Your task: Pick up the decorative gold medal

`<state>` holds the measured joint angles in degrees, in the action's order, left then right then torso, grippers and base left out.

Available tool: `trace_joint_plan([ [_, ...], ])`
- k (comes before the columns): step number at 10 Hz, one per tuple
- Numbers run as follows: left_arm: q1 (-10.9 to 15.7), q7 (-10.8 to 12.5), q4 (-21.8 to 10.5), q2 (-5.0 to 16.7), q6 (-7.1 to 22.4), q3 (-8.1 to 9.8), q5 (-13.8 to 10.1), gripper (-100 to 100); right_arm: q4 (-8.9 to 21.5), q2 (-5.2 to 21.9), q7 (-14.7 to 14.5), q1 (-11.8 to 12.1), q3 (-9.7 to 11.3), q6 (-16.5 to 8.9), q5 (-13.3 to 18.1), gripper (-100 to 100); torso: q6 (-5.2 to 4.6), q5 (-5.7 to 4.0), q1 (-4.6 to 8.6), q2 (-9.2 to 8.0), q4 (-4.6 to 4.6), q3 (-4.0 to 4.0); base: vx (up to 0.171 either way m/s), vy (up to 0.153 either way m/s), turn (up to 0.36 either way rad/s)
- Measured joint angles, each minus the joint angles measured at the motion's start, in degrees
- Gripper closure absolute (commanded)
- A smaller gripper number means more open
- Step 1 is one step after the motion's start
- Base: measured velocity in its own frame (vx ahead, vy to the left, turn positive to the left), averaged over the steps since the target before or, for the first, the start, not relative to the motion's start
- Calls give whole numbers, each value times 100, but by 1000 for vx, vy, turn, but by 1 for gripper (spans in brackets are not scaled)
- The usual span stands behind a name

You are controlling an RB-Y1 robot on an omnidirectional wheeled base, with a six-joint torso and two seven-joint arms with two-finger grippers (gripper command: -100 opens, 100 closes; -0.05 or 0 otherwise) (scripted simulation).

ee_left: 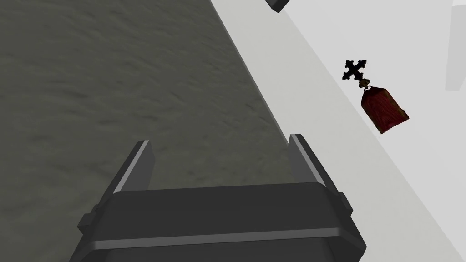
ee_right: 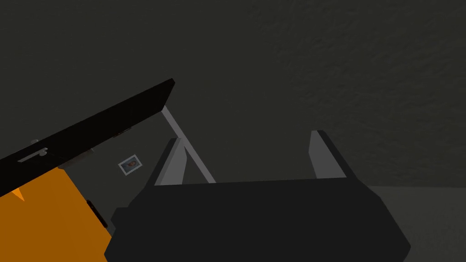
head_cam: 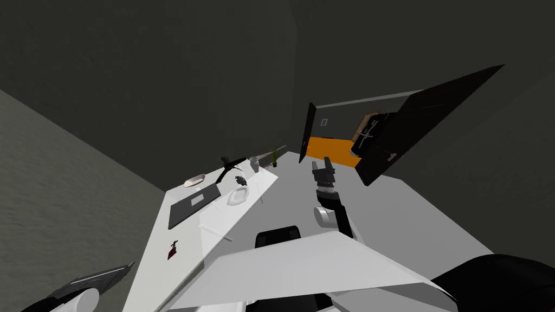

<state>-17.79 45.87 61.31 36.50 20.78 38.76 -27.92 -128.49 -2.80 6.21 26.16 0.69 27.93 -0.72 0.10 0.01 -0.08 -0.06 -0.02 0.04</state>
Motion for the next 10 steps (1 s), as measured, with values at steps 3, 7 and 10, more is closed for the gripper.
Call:
trace_joint_plan([
  [3,-5,181,-369,80,183,146,-155,-100,0,0,0,0,0,0,0,0,2,0,0,-1,0,1,16,10,-98],
  [7,99,401,-1052,228,417,340,-388,-100,0,0,0,-1,0,0,0,0,-5,-1,-2,1,0,0,15,15,-123],
  [10,186,665,-1493,251,673,540,-421,-100,0,0,0,0,0,0,0,0,0,2,-6,3,1,-2,20,27,-166],
])
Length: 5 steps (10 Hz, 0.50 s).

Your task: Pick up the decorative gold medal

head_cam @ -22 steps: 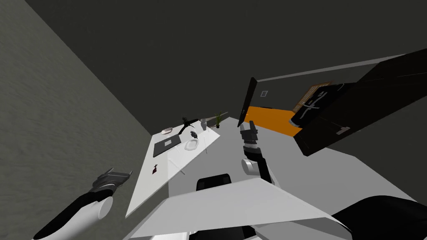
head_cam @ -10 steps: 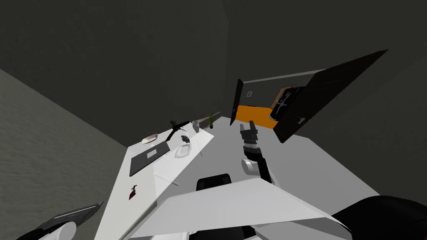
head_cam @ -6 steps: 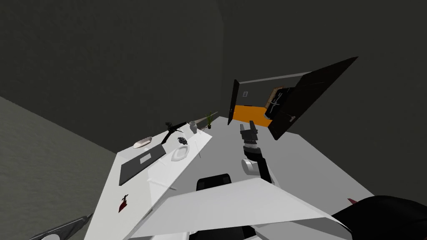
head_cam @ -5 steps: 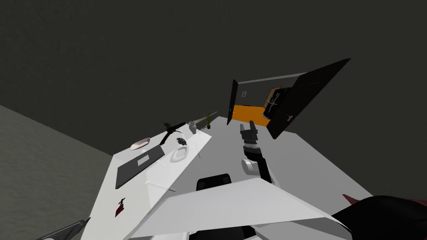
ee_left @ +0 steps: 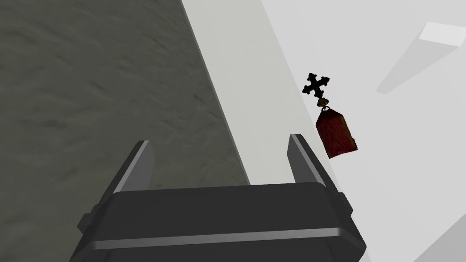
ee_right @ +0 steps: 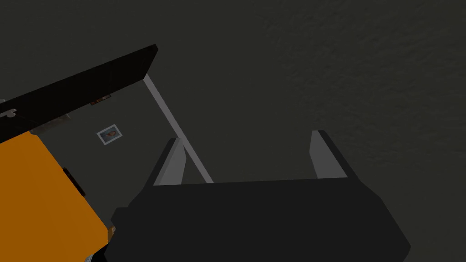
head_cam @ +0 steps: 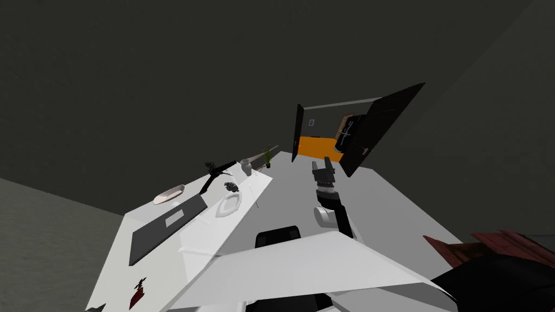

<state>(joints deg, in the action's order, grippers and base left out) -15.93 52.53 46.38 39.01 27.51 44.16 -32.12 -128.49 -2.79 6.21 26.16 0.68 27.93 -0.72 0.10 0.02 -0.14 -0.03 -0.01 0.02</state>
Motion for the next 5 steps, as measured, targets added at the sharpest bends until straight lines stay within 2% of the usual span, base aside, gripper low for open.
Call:
trace_joint_plan([
  [1,113,-14,-434,125,9,39,-188,-100,0,0,0,-1,0,0,0,0,-4,0,-5,1,0,-1,17,30,-117],
  [2,23,107,-362,62,140,126,-129,-100,0,0,0,0,0,0,0,0,1,0,-1,-2,0,1,19,26,-142],
  [3,37,266,-479,50,284,219,-112,-100,0,0,0,0,0,0,0,0,-2,0,-1,0,0,0,16,24,-115],
  [5,111,347,-879,126,405,328,-252,-100,0,0,0,0,0,0,0,0,-4,-1,-2,0,0,0,19,43,-223],
])
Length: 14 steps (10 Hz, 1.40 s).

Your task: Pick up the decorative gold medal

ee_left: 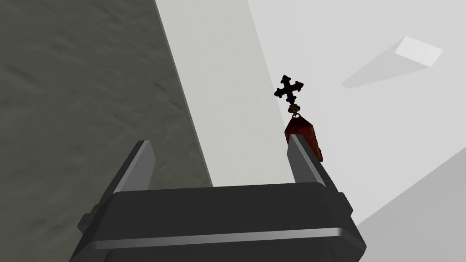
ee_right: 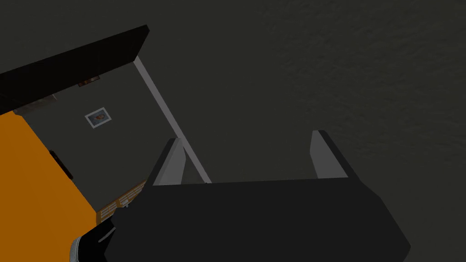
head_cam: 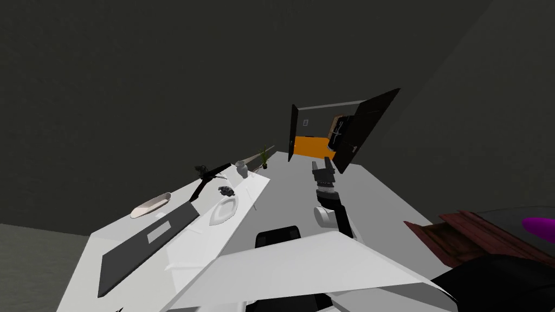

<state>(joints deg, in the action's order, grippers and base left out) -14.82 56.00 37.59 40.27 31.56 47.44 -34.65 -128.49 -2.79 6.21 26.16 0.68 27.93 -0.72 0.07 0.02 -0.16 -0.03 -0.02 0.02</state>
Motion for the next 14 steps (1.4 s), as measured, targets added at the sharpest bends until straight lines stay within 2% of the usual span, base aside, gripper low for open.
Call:
trace_joint_plan([
  [2,27,262,-254,-44,203,132,16,-100,0,0,0,1,-1,0,0,0,6,3,-6,-1,0,0,15,44,-101],
  [3,111,312,-524,0,234,184,-36,-100,0,0,0,0,0,0,0,0,2,1,-3,0,0,0,12,43,-202],
  [4,-6,515,-417,-98,424,269,-7,-100,0,0,0,0,0,0,0,0,3,1,-3,-3,0,1,4,33,-68],
  [8,108,528,-980,13,537,395,-181,-100,0,0,0,1,0,0,0,0,5,-1,6,-4,-1,2,5,20,-62],
  [10,96,702,-1018,-43,654,436,-153,-100,0,0,0,1,-1,0,0,0,6,-1,5,-4,0,2,3,19,-21],
  [12,160,653,-1273,10,636,481,-222,-100,0,0,0,0,0,0,0,0,4,-1,7,-6,-1,3,0,26,-93],
  [14,206,701,-1524,18,698,556,-276,-100,0,0,0,1,-1,0,0,0,5,0,0,-5,-1,3,1,26,-52],
])
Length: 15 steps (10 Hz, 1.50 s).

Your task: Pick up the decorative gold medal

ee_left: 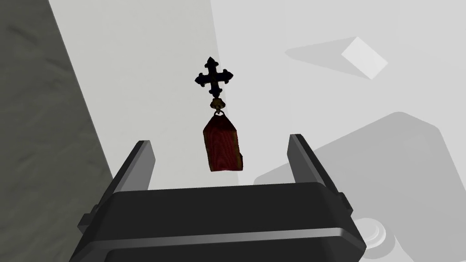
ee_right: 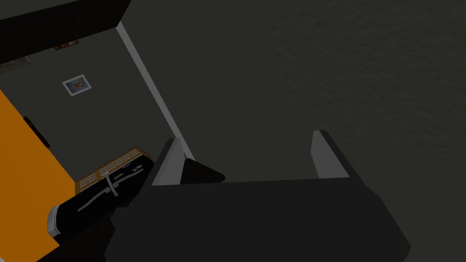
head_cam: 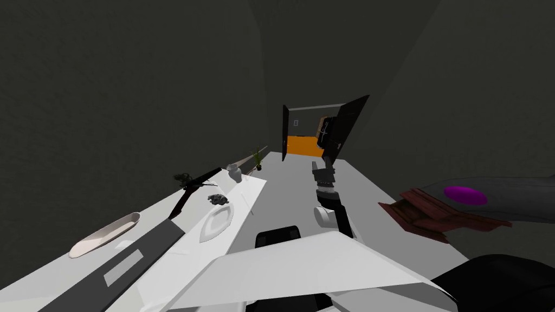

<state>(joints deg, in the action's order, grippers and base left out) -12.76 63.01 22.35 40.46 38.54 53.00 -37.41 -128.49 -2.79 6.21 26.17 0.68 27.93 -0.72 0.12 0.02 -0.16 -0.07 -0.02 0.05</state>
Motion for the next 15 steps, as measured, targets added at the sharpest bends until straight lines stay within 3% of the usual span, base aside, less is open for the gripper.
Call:
trace_joint_plan([
  [1,7,0,-24,6,5,4,-4,0,0,0,0,0,0,0,0,0,2,-1,6,0,0,0,0,0,0],
  [2,6,0,-21,5,5,4,-4,-100,0,0,0,0,0,0,0,0,2,-2,11,-1,0,0,26,52,67],
  [3,123,-144,-313,32,-157,7,-57,-100,0,0,0,1,-1,0,0,0,3,1,-4,7,1,-4,30,66,25],
  [4,1,-7,56,-166,-132,-45,50,-100,0,0,0,1,-1,0,0,0,2,2,-9,8,2,-5,21,88,49],
  [5,-23,93,181,-290,-139,-75,98,-100,0,1,0,1,-1,0,0,0,3,4,-18,7,2,-4,12,74,15],
  [7,52,-13,-9,-280,-281,-73,66,-100,0,0,0,0,0,0,0,0,1,1,0,1,1,-1,1,12,-6],
  [8,54,-22,-14,-280,-289,-73,65,100,0,0,0,0,0,0,0,0,2,-2,9,0,0,0,0,0,0],
  [12,54,-22,-12,-278,-290,-74,66,100,0,0,0,0,0,0,0,0,3,1,8,-4,-1,3,0,0,0],
  [13,54,-23,-12,-278,-290,-74,66,0,0,0,0,0,0,0,0,0,4,1,8,-5,-2,3,0,0,0],
  [14,54,-23,-12,-278,-290,-74,67,100,0,0,0,0,0,0,0,0,4,1,8,-5,-2,3,-21,-56,-53],
  [15,-85,140,324,-333,-120,-80,137,100,0,-1,0,0,1,0,0,0,3,-4,27,-12,-3,7,-37,-86,-21],
])
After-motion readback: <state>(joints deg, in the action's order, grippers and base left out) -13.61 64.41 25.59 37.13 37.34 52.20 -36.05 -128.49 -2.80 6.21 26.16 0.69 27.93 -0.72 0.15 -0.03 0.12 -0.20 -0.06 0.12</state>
